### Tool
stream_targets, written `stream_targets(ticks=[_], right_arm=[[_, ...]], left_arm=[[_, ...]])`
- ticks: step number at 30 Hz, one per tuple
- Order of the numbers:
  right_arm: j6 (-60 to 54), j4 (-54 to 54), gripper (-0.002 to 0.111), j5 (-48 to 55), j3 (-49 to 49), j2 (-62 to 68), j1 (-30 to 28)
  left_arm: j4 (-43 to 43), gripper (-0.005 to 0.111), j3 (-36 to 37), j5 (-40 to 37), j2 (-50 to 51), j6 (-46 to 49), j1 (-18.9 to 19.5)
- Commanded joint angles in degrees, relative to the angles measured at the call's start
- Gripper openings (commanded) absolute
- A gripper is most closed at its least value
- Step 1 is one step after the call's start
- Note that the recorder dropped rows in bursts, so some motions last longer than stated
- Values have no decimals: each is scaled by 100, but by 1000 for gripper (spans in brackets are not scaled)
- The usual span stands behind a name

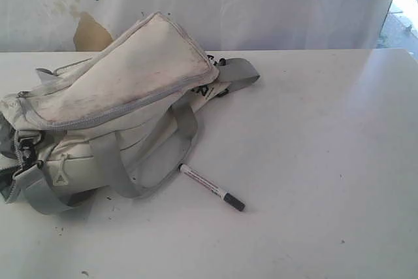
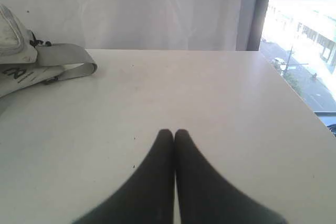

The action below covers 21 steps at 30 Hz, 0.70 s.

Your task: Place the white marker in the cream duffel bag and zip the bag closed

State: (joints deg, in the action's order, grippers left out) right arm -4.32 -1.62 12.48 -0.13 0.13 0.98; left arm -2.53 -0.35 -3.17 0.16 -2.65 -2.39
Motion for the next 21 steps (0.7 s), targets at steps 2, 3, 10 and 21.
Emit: stream_targets(ticks=[2, 3, 10, 21], right_arm=[[1, -6, 0, 16, 13, -13, -38], [1, -6, 0, 16, 13, -13, -38], [1, -6, 0, 16, 13, -13, -38], [1, -7, 0, -260, 13, -13, -38]], left_arm=[[8, 0, 35, 7, -16, -7, 0], [8, 0, 35, 7, -16, -7, 0], [8, 0, 35, 7, -16, -7, 0], [8, 0, 35, 353, -16, -8, 0]])
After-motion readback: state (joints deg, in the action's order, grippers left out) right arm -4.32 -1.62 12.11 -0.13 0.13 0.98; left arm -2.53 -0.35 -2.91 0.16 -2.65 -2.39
